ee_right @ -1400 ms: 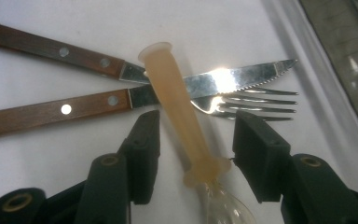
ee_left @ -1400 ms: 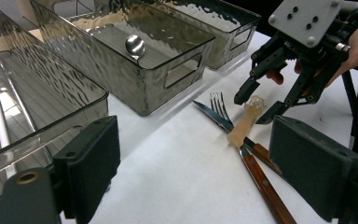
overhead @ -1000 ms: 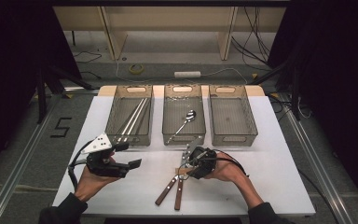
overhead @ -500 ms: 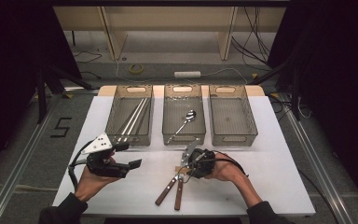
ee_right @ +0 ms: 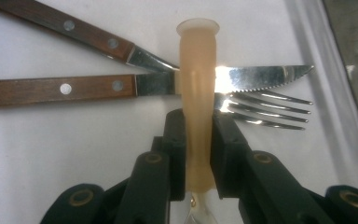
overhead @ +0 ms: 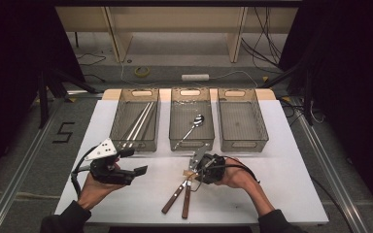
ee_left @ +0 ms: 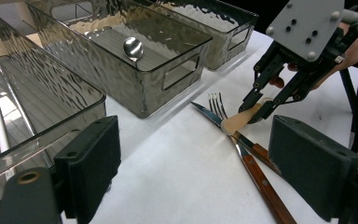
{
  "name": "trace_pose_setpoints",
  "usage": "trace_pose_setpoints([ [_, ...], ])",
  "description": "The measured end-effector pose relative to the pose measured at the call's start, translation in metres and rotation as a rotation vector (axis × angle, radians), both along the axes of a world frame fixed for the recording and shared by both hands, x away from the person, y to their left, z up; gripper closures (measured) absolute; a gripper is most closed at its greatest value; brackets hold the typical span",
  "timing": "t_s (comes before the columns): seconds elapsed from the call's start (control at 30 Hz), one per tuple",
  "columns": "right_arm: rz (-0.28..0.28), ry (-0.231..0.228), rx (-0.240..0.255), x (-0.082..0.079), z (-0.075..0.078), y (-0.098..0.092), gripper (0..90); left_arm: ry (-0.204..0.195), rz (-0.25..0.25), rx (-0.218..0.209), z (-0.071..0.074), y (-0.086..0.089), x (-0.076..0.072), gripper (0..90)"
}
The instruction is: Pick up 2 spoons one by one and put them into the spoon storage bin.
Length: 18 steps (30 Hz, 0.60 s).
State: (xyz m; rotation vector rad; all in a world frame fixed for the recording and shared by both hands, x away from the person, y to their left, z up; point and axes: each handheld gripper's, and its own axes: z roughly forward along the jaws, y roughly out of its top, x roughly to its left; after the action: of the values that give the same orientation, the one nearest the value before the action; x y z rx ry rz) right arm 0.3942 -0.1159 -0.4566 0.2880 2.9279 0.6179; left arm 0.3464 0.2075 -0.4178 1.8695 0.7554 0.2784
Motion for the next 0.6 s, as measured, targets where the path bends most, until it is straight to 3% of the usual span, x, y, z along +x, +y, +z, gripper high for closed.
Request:
trace_pose_setpoints([
  [0.6,-0.107,-0.022,0.095,0.006,0.021,-0.015,78.3,-0.011,0.027,-0.047,0.001,0.006,0.000,16.2],
])
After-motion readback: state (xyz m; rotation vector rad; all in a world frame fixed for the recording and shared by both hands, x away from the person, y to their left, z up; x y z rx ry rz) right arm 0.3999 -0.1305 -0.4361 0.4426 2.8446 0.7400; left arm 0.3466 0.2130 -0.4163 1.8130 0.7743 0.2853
